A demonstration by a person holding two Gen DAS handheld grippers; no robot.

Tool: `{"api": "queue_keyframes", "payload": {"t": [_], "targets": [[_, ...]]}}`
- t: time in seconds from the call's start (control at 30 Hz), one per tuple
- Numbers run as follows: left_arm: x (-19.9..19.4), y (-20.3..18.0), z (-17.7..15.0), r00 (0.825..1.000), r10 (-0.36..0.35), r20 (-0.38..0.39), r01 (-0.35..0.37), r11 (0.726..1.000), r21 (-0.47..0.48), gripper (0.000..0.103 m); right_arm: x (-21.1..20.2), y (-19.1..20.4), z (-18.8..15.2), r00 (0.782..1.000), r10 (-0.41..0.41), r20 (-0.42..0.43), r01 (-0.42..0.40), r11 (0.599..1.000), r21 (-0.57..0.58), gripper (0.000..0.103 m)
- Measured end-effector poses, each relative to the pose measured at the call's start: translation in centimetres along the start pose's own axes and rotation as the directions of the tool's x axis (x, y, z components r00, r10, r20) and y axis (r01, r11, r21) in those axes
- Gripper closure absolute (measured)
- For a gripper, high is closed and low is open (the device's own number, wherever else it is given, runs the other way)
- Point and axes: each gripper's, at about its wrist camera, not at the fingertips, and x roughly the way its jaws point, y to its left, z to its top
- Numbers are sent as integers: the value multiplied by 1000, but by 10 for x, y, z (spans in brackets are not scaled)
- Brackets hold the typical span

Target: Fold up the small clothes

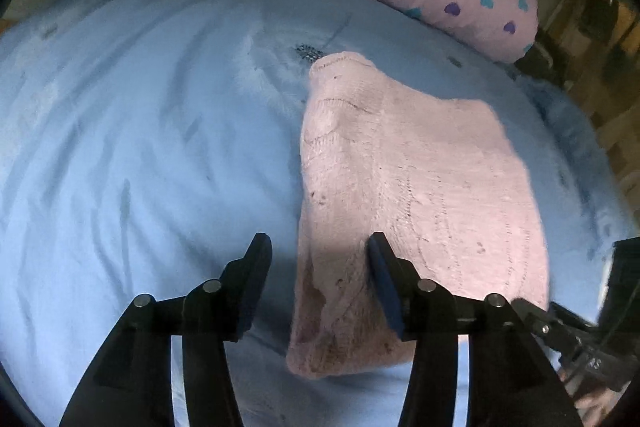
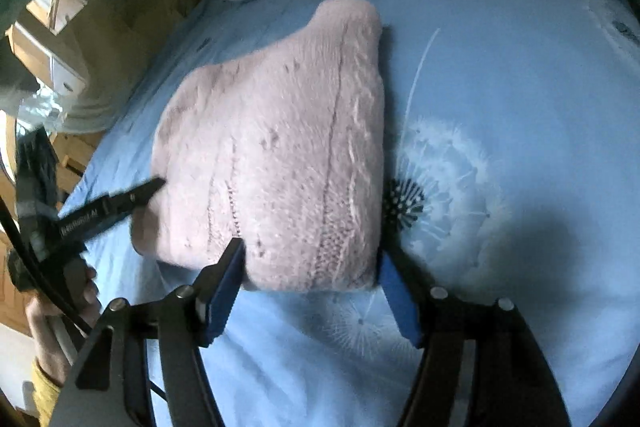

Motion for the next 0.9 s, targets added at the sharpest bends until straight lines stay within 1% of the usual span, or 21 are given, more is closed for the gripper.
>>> {"api": "queue_keyframes", "payload": {"t": [0.07, 0.1, 0.13, 0.17, 0.2, 0.23, 0.3, 0.4, 0.47, 0.5, 0.53, 0.63, 0.77, 0.9], "targets": [[-2, 8, -1, 997, -78, -14, 77, 995, -55, 59, -12, 2, 6, 999, 3, 48, -3, 1000, 6, 31], [-3, 10, -2, 995, -103, -18, 101, 992, -70, 58, -16, 2, 9, 997, 1, 75, -1, 1000, 8, 28], [-2, 13, -3, 988, -151, -28, 147, 984, -96, 58, -21, 3, 13, 994, 0, 105, -2, 1000, 16, 21], [-1, 14, -3, 982, -184, -36, 179, 977, -115, 57, -20, 3, 17, 993, 0, 116, -4, 1000, 26, 16], [2, 16, -4, 972, -229, -51, 220, 965, -143, 57, -19, 2, 20, 993, 4, 115, -8, 999, 39, 16], [4, 15, -5, 968, -245, -58, 234, 960, -154, 56, -13, 1, 23, 995, 8, 97, -14, 998, 55, 16], [6, 10, -7, 971, -231, -68, 220, 964, -147, 54, 1, -2, 24, 999, 9, 50, -13, 996, 87, 16], [9, 0, -10, 977, -199, -72, 192, 977, -98, 48, 27, -4, 21, 1000, 22, -10, -21, 994, 109, 15], [14, -5, -12, 981, -179, -75, 173, 982, -74, 40, 38, -4, 21, 998, 54, -11, -52, 992, 112, 5], [17, -7, -13, 982, -169, -81, 164, 984, -64, 39, 40, -3, 22, 998, 67, -5, -66, 993, 102, 4], [21, -7, -13, 981, -173, -85, 167, 983, -71, 36, 44, 0, 24, 998, 63, -8, -62, 994, 94, 4], [26, -4, -10, 977, -196, -88, 186, 976, -109, 34, 49, 7, 29, 998, 63, -20, -62, 996, 71, 4], [31, -4, -8, 976, -200, -86, 191, 977, -99, 31, 56, 14, 33, 996, 90, -23, -89, 996, 32, 4], [33, -4, -8, 977, -198, -84, 191, 978, -85, 29, 58, 16, 36, 994, 106, -28, -106, 994, 26, 5]]}}
